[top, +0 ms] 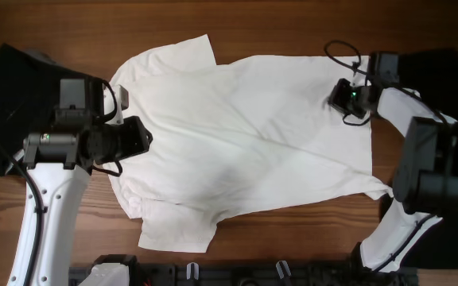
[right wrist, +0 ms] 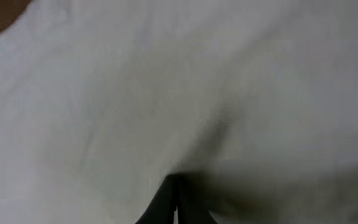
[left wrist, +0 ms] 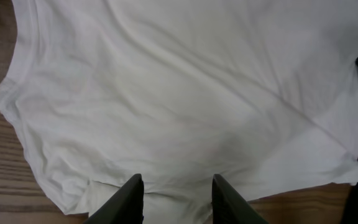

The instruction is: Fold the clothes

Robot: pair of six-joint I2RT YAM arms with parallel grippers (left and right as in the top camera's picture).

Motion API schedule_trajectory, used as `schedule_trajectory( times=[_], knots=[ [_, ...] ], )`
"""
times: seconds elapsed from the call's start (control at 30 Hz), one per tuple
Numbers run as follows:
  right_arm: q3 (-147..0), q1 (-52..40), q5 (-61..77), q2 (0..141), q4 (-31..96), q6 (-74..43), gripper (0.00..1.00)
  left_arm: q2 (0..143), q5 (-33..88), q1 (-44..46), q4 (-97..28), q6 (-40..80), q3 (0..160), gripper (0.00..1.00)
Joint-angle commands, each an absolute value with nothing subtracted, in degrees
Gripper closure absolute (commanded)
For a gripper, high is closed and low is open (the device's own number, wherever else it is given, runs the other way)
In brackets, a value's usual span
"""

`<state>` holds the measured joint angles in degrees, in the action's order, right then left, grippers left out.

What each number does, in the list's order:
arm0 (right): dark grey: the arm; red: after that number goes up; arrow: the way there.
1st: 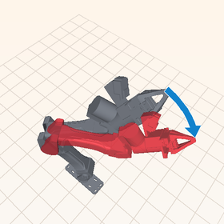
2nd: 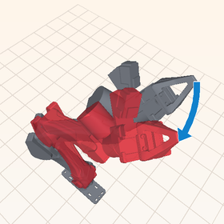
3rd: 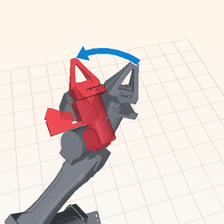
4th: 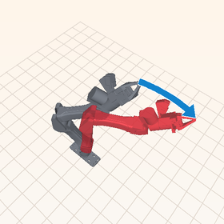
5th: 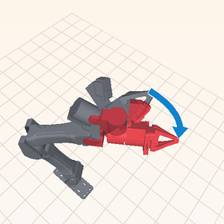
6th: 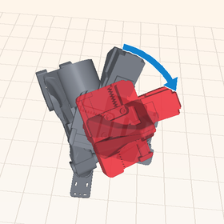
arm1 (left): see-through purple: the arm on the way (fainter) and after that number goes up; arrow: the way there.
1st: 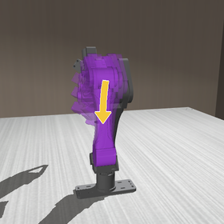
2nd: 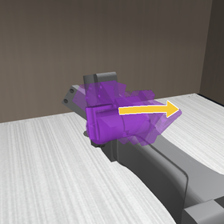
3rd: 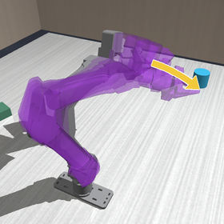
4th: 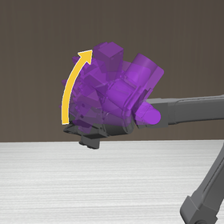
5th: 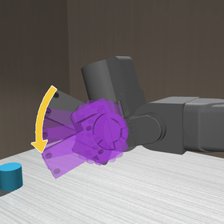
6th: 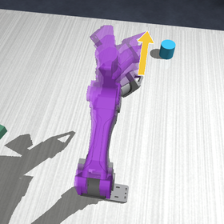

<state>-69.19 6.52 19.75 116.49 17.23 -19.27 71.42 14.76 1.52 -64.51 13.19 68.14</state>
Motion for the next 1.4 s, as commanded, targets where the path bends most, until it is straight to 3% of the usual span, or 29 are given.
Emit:
schedule_trajectory(
  times=[0.0, 0.17, 0.3, 0.4, 0.47, 0.6, 0.73, 0.8, 1.03, 1.37],
  knots=[
    [-68.77, 4.6, 17.8, 123.96, 13.26, -21.76, 0.96, 71.64, 15.16, 1.83, -64.42, 14.52, 68.07, 0.64],
    [-68.77, 4.36, 6.9, 129.25, 5.5, -27.42, 0.96, 71.9, 15.18, 1.83, -63.48, 14.61, 68.05, 0.59],
    [-69.08, 5.76, 6.26, 129.47, 1.34, -27.05, 0.96, 73.03, 15.16, 1.83, -60.73, 14.59, 68.05, 0.54],
    [-70.52, 7.44, 11.31, 126.13, 4.08, -24.45, 0.81, 75.75, 15.16, 1.83, -57.25, 14.57, 68.05, 0.51],
    [-70.63, 8.67, 14.06, 121.78, 5.96, -21.89, 0.76, 78.37, 15.16, 1.83, -54.98, 14.52, 68.05, 0.51],
    [-70.63, 10.35, 16.67, 110.06, 13.54, -18.33, 0.72, 84.64, 15.18, 2.0, -47.97, 14.31, 68.05, 0.6],
    [-70.63, 10.22, 19.57, 97.54, 20.78, -17.93, 0.7, 92.03, 15.2, 2.61, -37.71, 14.33, 68.05, 0.87],
    [-70.63, 10.0, 21.26, 92.36, 23.7, -18.02, 0.69, 95.77, 15.2, 2.81, -33.28, 14.33, 68.05, 0.94],
    [-70.63, 8.93, 25.56, 81.49, 34.65, -18.22, 0.67, 108.97, 14.92, 2.98, -19.53, 13.91, 68.07, 0.96],
    [-70.61, 8.84, 27.51, 80.77, 45.76, -12.6, 0.61, 121.16, 14.2, 2.66, -9.54, 13.93, 68.07, 0.96]
  ],
)
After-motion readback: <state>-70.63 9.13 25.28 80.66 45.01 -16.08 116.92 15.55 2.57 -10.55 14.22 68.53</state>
